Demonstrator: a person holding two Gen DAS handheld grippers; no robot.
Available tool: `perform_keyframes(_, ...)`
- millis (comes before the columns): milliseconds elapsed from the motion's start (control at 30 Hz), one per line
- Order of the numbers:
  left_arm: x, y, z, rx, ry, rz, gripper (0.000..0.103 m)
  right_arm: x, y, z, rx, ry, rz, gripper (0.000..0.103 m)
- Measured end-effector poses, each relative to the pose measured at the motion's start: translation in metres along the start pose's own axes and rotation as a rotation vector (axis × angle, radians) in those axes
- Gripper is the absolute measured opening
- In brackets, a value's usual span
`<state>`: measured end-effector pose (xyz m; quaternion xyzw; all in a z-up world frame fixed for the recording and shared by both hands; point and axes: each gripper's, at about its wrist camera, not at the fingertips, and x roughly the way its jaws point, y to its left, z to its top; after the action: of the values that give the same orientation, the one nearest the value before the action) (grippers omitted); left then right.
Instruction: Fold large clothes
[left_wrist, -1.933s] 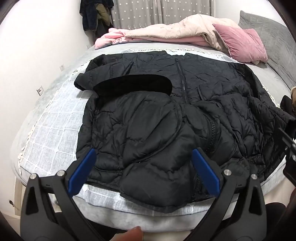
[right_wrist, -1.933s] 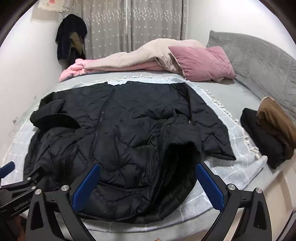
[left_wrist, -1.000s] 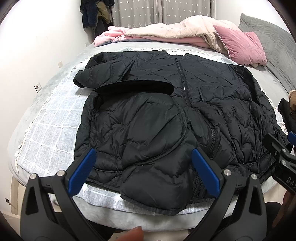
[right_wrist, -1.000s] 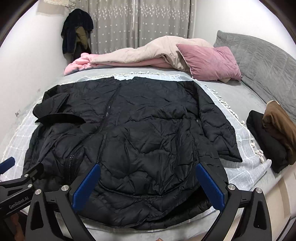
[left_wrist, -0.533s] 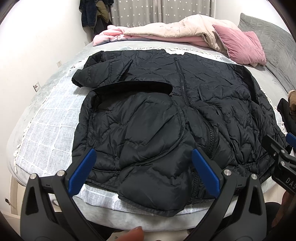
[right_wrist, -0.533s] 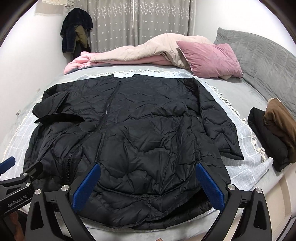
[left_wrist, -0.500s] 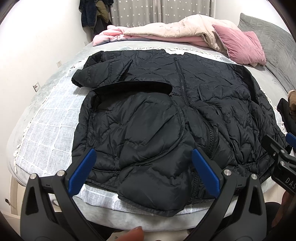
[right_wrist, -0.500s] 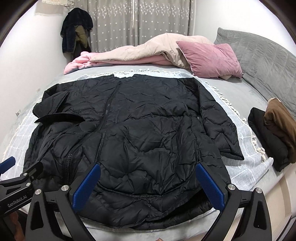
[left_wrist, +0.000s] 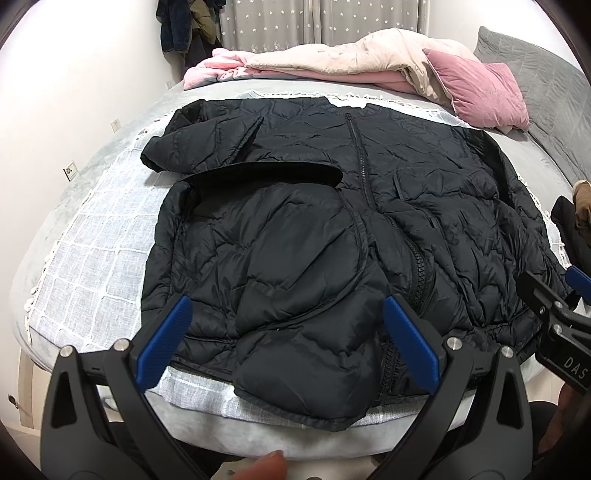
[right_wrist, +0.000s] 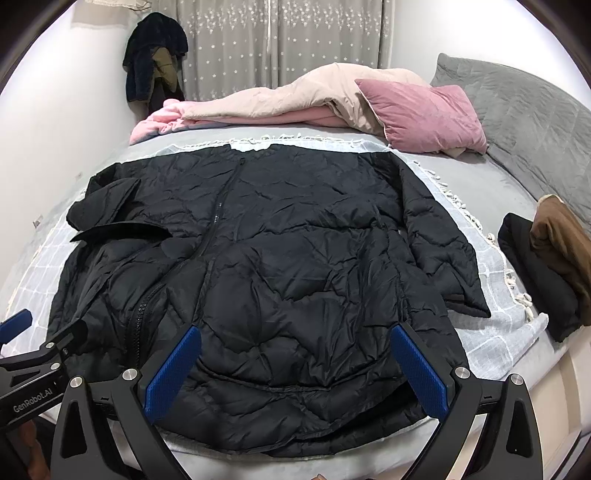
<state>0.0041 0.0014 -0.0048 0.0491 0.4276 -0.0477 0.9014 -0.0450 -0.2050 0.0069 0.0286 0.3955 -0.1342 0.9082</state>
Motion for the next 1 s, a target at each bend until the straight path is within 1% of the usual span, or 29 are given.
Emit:
perform_keyframes(800, -0.0001, 0.0002, -0.0006, -0.005, 0.004, -0.003, 0.103, 0.0023, -0.0010, -0.0028, -0.002, 0.006, -0.003, 0.103)
perform_keyframes(1000, 0.0011, 0.0030, 0.0001, -0.018, -0.001, -0.028, 0.103, 0.0034, -0.0029, -0.0012, -0.001, 0.009, -0.009, 0.103)
